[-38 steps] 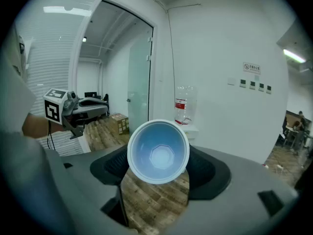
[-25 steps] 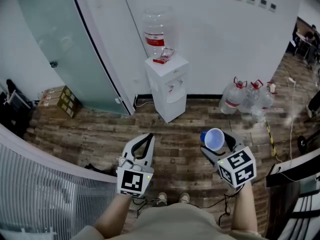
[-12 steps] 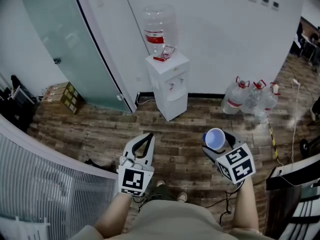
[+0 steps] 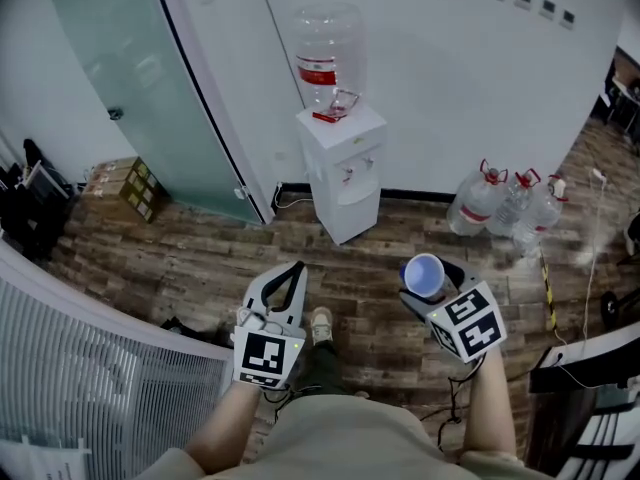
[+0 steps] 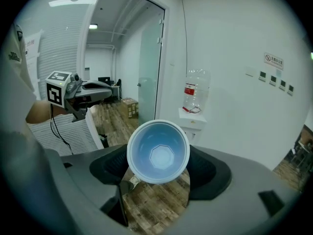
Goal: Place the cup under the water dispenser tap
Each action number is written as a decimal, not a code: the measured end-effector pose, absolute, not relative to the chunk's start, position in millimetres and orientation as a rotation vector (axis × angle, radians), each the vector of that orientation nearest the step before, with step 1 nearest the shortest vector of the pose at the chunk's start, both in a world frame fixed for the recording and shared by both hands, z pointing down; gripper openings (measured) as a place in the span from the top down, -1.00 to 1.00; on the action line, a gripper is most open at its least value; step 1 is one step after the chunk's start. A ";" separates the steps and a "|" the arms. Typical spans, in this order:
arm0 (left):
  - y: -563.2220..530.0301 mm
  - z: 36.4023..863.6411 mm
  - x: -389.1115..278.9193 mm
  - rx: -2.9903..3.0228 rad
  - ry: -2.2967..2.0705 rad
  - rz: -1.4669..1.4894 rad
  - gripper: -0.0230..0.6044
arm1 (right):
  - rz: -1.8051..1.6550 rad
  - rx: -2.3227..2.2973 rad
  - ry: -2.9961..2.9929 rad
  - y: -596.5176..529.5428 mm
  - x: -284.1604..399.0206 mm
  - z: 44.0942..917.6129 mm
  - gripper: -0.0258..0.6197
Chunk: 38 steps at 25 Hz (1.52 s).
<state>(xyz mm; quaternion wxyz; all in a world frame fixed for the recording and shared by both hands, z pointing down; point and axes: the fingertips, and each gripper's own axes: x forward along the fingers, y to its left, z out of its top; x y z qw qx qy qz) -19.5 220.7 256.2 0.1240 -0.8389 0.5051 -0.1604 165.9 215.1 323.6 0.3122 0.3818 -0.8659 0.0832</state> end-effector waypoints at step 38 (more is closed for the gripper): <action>-183.7 386.6 -106.1 -2.687 1.273 -0.500 0.91 | 0.536 0.975 -2.012 -179.7 50.6 527.4 -0.21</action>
